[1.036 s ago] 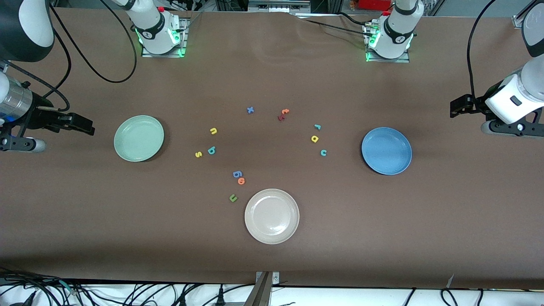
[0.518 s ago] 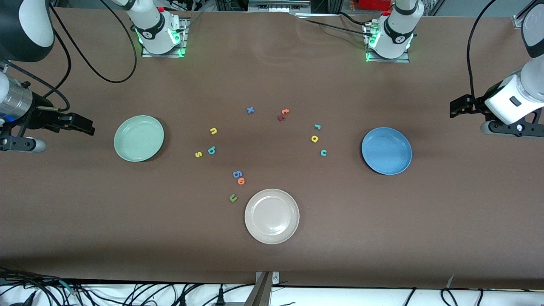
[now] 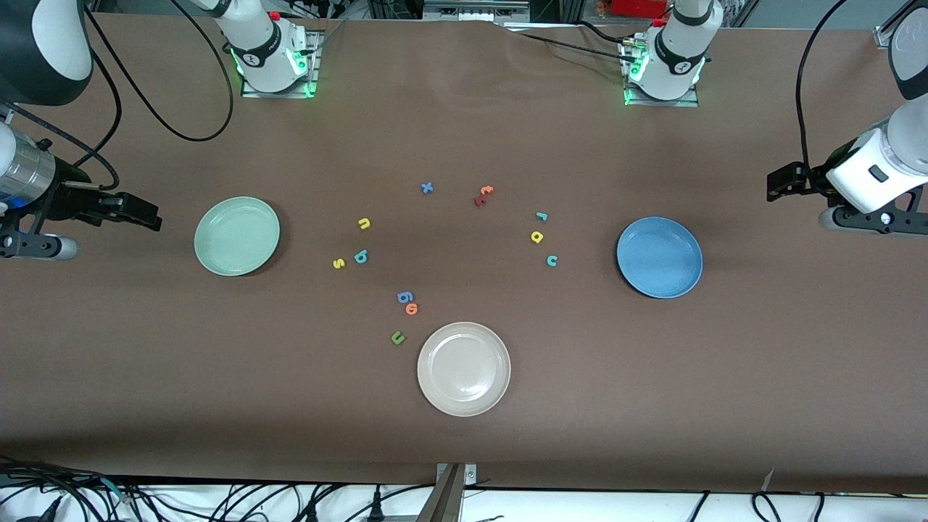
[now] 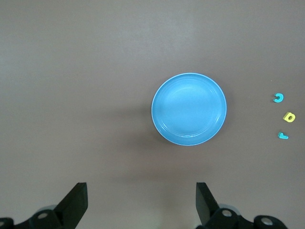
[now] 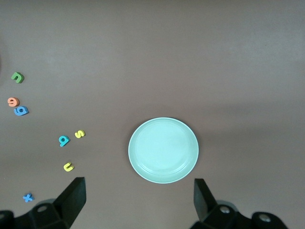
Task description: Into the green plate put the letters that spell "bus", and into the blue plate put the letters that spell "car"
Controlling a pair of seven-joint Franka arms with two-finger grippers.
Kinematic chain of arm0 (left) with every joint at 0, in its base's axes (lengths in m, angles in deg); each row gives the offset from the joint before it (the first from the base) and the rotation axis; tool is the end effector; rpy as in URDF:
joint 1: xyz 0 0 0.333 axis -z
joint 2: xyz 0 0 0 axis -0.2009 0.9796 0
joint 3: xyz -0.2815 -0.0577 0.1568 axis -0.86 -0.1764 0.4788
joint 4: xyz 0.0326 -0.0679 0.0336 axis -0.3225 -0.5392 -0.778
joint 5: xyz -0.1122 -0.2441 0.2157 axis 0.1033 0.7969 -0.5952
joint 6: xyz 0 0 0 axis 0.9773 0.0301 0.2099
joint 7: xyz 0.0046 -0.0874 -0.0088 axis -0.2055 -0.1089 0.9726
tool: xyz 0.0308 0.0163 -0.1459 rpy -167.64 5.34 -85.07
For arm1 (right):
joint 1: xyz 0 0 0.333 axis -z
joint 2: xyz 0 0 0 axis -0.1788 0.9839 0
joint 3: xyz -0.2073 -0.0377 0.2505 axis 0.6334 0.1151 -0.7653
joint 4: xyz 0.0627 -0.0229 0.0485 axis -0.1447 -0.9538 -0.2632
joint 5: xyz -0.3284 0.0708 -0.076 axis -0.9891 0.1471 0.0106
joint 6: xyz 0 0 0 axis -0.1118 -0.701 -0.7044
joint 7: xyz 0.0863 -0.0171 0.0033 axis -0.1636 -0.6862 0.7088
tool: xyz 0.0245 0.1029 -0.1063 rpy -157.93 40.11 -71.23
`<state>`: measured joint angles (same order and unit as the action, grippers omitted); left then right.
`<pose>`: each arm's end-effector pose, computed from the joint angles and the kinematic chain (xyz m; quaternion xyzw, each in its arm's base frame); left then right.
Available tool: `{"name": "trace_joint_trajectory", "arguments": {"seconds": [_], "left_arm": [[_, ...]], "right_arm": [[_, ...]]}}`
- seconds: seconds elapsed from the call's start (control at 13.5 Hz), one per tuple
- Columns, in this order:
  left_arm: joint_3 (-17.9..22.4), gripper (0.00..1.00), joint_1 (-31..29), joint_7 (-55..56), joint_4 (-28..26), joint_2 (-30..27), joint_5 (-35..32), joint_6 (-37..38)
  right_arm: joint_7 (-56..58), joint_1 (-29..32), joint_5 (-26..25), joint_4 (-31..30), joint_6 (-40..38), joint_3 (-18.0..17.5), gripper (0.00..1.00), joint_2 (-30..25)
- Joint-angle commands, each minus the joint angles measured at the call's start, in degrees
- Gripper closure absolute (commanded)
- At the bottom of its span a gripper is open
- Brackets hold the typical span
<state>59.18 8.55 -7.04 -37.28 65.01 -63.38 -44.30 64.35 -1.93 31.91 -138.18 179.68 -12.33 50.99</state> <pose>0.5102 0.0071 0.5163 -0.9954 0.0482 0.0796 0.0212 0.5626 0.0196 0.5251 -0.9988 0.0380 0.0298 0.0000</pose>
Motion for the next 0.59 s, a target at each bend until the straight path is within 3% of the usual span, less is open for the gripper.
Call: {"name": "trace_joint_trajectory", "arguments": {"seconds": [0.0,0.52], "left_arm": [[0.1,0.00,0.0,-1.2,-0.5,-0.5,1.4,0.3],[-0.5,0.00,0.1,-0.7,-0.4,0.4,1.8,0.2]], "right_arm": [[-0.5,-0.2,-0.5,0.1,-0.6,0.0,0.00,-0.2],[-0.7,-0.2,-0.5,-0.1,-0.6,-0.1,0.01,-0.2]]}}
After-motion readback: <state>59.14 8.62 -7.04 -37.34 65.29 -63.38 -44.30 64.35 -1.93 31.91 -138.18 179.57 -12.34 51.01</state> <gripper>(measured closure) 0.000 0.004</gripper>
